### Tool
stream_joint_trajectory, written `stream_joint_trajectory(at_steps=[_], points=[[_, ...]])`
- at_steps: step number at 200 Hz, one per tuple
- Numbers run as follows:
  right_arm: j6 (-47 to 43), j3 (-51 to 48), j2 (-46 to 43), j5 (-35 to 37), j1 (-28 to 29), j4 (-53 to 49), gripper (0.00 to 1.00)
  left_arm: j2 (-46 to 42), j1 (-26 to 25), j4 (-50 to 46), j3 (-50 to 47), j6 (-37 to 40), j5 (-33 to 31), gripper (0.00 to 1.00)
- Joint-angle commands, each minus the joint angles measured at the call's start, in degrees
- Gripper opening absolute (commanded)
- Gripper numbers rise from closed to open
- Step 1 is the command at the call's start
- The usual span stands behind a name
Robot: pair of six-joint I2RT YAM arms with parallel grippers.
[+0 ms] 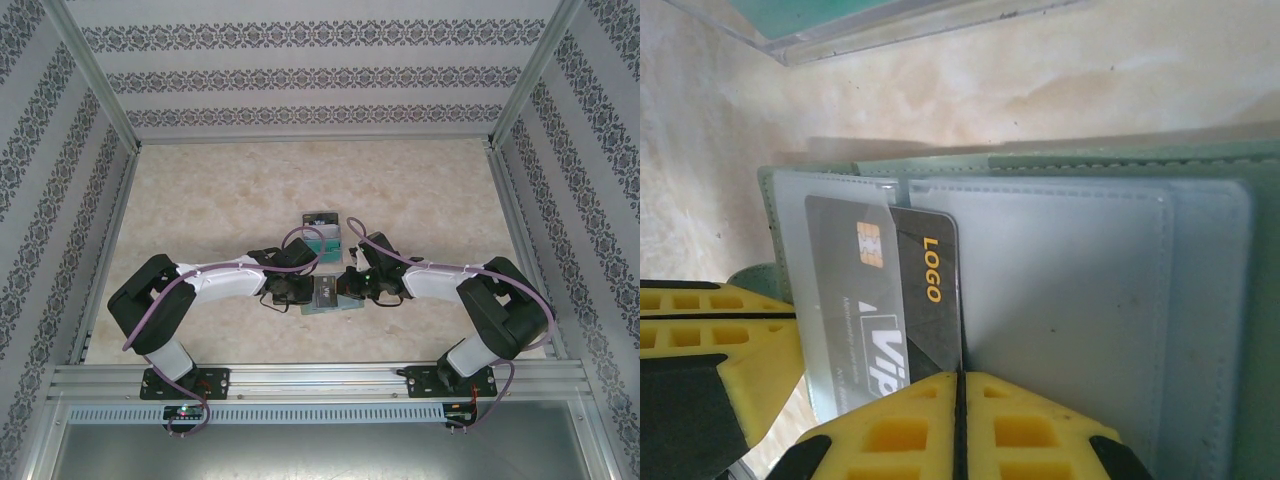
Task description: Take the credit cards out of the card holder
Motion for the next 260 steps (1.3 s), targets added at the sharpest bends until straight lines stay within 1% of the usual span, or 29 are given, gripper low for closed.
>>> stream_joint_trajectory(at_steps=[1, 45, 80, 123, 189, 223, 239, 260], points=[[-0.9, -0.8, -1.3, 0.7, -0.6, -0.7, 0.00, 2.8, 0.2, -2.3, -1.5, -0.2, -1.6, 0.00], [-1.1, -0.1, -0.4, 0.3, -0.5, -0.6, 0.00, -1.6, 0.2, -6.5, 1.8, 0.9, -4.8, 0.00], [-0.9, 0.3, -0.1, 0.2, -0.3, -0.4, 0.00, -3.4, -0.6, -8.1, 5.9, 2.2, -4.8, 0.00], [-0.8, 0.4, 0.2, 0.2, 0.0, -0.4, 0.00, 0.3, -2.2, -6.3, 9.0, 3.5, -1.5, 0.00], [-0.7, 1.0, 0.4, -0.2, 0.4, -0.3, 0.00, 5.1, -2.5, -5.6, 7.0, 2.4, -1.6, 0.00], [0.1, 0.9, 0.4, -0.8, 0.4, 1.2, 0.17, 6.7, -2.5, -5.5, 5.8, 1.9, -1.5, 0.00], [0.4, 1.1, 1.1, -1.1, 0.3, 1.5, 0.21, 6.7, -2.5, -5.5, 5.4, 1.9, -1.4, 0.00], [0.5, 1.1, 2.1, -1.4, 0.4, 2.4, 0.21, 6.8, -2.6, -5.4, 5.1, 1.8, -1.3, 0.00]])
